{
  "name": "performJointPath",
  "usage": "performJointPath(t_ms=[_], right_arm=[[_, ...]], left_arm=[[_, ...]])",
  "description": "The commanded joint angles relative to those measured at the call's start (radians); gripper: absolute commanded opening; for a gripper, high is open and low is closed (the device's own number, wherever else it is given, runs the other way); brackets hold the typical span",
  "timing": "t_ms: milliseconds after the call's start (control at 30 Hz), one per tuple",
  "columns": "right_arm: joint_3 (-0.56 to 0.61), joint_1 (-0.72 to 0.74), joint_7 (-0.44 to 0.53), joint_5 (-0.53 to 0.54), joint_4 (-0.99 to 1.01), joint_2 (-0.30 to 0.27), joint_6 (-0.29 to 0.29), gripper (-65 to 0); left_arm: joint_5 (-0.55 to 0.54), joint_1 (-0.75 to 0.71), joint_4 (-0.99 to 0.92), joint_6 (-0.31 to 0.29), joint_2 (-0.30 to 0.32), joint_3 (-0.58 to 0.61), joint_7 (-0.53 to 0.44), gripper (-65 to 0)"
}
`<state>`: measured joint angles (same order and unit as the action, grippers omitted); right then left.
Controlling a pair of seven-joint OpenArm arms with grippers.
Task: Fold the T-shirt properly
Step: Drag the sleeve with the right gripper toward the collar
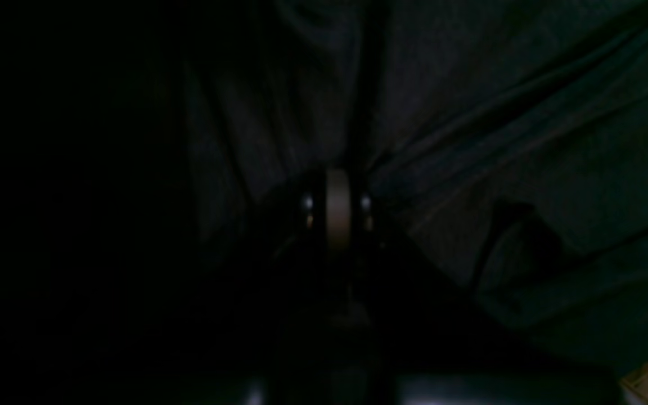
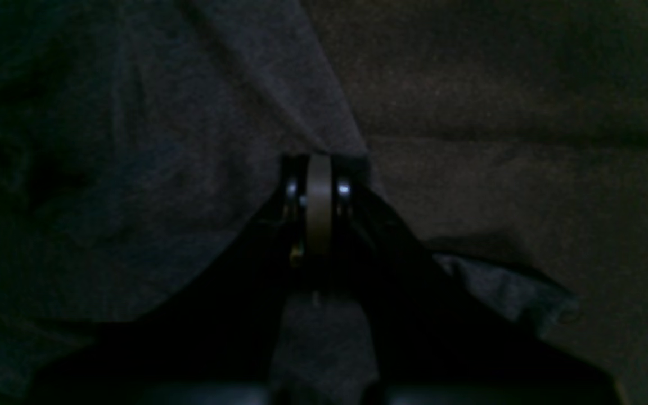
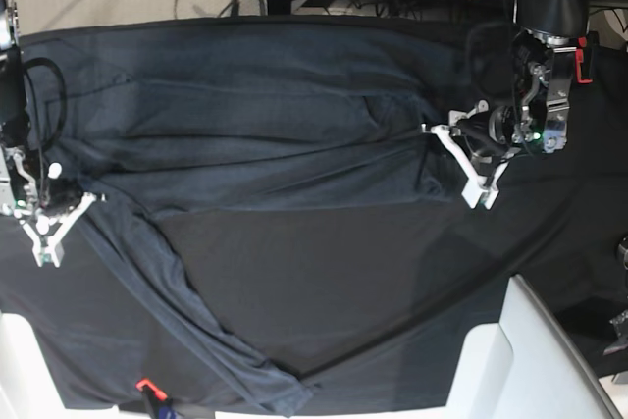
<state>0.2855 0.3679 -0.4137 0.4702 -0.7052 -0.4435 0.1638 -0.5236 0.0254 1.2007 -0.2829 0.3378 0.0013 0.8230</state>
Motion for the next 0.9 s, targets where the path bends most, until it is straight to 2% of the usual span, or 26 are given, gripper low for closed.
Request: performJointPath(t_ms=[0,133,233,300,433,533,633,867], right_arm=[[-0.010,0.024,0.017,0.000,-0.024,-0.018,-0.007,-65.0],[-0.012,-0.023,0.009,0.000,-0.127,-0.022,-0.010,-65.0],[-0.021,-0.046,-0.018,0.000,-0.178,-0.024,-0.045,-65.0],[-0.044,-0.074,-0.037,0.000,-0.213,-0.024,-0.076,-65.0],[-0.091,-0.145,-0.040,0.000,-0.334,-0.025,-0.085,-65.0],[-0.125,-0.201,-0.046,0.000,-0.425,-0.041,-0.086,-65.0],[-0.176,-0.252,-0.115,0.000,-0.494,-0.041,-0.086,-65.0],[-0.294,-0.399,-0.159,0.000,-0.663,-0.039,-0.086,-65.0]], left_arm=[[0.012,0.006,0.009,0.012,0.010,-0.004,0.006,-65.0],[0.012,0.015,0.011,0.012,0.004,-0.004,0.006,-65.0],[0.012,0.015,0.046,0.012,0.004,-0.005,0.008,-48.7],[0.010,0.009,0.089,0.012,0.010,-0.005,0.011,-34.9],[0.010,0.006,0.150,0.012,0.017,-0.005,0.014,-11.7],[0.010,0.006,0.158,0.012,0.019,-0.005,0.014,-1.8],[0.010,0.008,0.156,0.012,0.025,-0.013,0.014,0.0],[0.010,0.005,0.150,0.011,0.024,-0.148,0.015,0.0]])
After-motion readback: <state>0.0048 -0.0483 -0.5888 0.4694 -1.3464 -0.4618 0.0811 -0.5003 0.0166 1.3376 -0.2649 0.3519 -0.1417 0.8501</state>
